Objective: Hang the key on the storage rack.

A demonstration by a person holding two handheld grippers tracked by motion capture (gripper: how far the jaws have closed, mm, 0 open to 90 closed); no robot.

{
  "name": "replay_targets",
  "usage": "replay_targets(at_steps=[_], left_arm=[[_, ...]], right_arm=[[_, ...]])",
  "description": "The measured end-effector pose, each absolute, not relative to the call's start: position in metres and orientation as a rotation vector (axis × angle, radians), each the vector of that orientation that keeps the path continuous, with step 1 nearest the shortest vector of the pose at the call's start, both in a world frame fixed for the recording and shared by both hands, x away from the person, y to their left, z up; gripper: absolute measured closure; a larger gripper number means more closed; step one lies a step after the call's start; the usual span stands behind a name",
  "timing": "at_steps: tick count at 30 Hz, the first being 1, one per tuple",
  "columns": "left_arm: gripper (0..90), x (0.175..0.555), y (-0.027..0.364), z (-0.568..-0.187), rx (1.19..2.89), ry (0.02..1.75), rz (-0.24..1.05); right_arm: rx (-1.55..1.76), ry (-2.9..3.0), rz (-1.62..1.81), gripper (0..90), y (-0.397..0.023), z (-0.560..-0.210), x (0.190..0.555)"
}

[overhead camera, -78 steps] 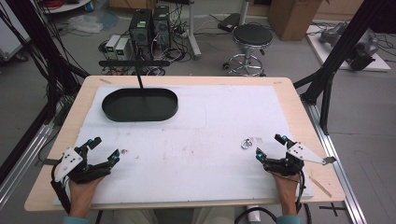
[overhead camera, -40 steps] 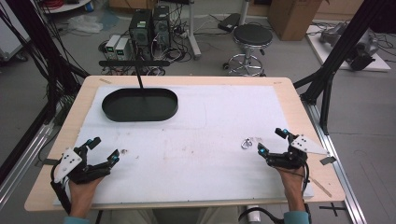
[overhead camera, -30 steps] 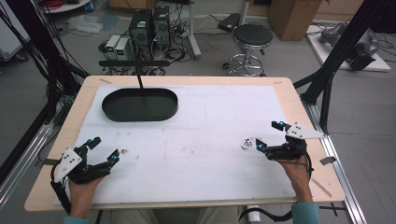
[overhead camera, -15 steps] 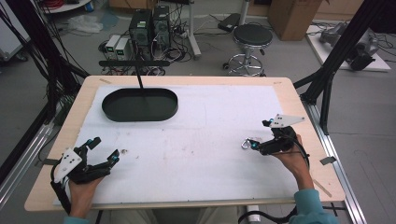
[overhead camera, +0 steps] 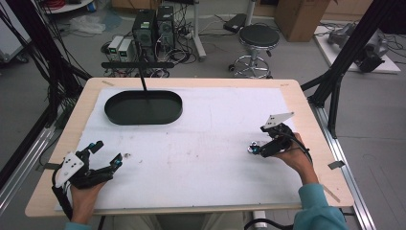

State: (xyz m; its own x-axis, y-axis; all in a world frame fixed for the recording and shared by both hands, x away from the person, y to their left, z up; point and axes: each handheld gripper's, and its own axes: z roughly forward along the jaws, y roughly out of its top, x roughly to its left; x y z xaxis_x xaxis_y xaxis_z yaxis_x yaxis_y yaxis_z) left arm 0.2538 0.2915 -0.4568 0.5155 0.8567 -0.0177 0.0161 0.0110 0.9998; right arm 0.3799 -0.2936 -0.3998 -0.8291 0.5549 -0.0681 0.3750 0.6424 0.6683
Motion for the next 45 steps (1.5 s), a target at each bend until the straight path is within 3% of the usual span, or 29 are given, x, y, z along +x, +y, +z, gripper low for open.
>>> replay_targets(at_steps=[13,19,26,45], left_arm=[[14.8,0.254,0.291,-0.457,1.416,0.812,0.789],[14.7,0.254,0.291,-0.457,1.415,0.815,0.788],[14.8,0.254,0.291,-0.457,1.414,0.815,0.787],[14.8,0.254,0.291,-0.457,1.416,0.815,0.787]], right_arm=[[0.765,2.696,0.843,26.7,-0.292,-0.409,0.387],[0.755,2.707,0.762,40.2,-0.292,-0.411,0.389],[0.734,2.73,0.719,44.6,-0.289,-0.414,0.39],[0.732,2.748,0.669,76.1,-0.29,-0.413,0.392]])
